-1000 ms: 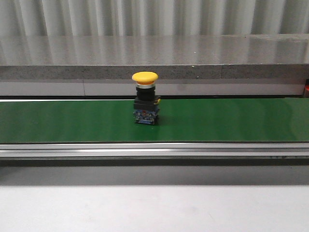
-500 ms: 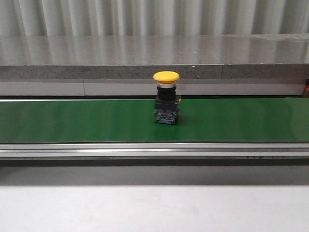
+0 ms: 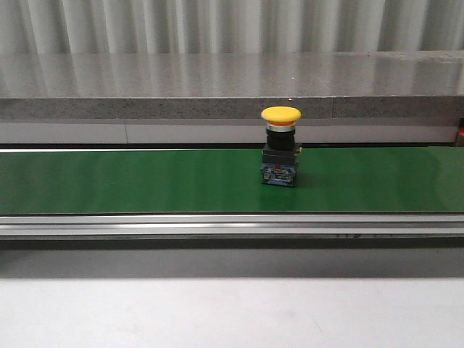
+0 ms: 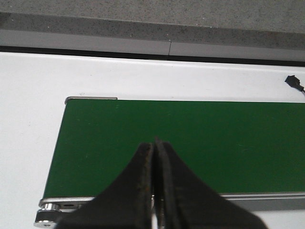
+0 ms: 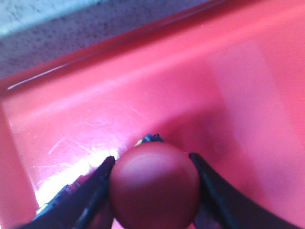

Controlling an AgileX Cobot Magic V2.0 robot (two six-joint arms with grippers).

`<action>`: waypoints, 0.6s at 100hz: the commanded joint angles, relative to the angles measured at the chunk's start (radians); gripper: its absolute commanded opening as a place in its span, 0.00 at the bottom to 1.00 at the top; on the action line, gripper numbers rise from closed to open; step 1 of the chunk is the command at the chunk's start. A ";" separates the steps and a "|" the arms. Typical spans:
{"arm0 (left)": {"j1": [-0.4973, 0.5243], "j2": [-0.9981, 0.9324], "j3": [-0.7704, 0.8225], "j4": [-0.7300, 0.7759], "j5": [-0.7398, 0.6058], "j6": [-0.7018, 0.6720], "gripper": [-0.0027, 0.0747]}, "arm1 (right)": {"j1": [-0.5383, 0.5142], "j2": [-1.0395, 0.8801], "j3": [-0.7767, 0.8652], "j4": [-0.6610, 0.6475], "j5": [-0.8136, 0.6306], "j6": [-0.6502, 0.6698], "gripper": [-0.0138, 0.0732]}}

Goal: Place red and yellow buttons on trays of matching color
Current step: 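Carry the red button with the right gripper and release it in the red tray, then move the right gripper to the yellow button at the belt end and grasp it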

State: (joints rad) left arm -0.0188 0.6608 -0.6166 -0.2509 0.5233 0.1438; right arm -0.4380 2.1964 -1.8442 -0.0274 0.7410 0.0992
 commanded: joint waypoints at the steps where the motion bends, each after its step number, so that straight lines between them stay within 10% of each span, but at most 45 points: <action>1: -0.011 -0.002 -0.026 -0.011 -0.066 0.002 0.01 | -0.011 -0.060 -0.034 0.000 -0.045 -0.002 0.39; 29: -0.011 -0.002 -0.026 -0.011 -0.066 0.002 0.01 | -0.013 -0.063 -0.034 0.000 -0.031 -0.002 0.76; 60: -0.011 -0.002 -0.026 -0.011 -0.066 0.002 0.01 | -0.013 -0.157 -0.034 0.000 -0.009 -0.002 0.78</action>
State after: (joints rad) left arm -0.0188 0.6608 -0.6166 -0.2509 0.5233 0.1438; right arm -0.4451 2.1580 -1.8447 -0.0252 0.7664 0.1011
